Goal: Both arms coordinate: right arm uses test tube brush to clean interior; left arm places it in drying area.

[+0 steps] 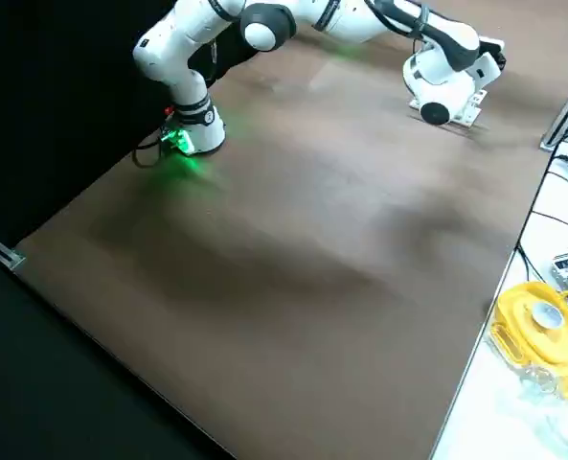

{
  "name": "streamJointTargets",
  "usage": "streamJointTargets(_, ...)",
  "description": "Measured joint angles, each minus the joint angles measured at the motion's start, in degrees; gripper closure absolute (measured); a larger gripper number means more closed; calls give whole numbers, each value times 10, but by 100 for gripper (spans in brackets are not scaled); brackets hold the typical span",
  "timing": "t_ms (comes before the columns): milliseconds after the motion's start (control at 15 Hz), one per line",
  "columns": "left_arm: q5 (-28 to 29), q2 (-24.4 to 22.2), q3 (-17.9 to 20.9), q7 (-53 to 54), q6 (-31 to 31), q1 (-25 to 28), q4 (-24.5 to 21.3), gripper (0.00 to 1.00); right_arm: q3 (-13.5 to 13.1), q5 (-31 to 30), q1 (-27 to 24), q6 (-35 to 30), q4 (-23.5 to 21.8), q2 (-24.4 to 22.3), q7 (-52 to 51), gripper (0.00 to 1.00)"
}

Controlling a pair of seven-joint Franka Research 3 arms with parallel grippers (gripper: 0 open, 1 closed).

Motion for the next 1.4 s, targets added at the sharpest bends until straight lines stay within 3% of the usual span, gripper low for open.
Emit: streamJointTargets(1400, 0, 1, 0, 0, 1, -1, -2, 0, -2, 25, -2, 0, 0, 21, -20, 98)
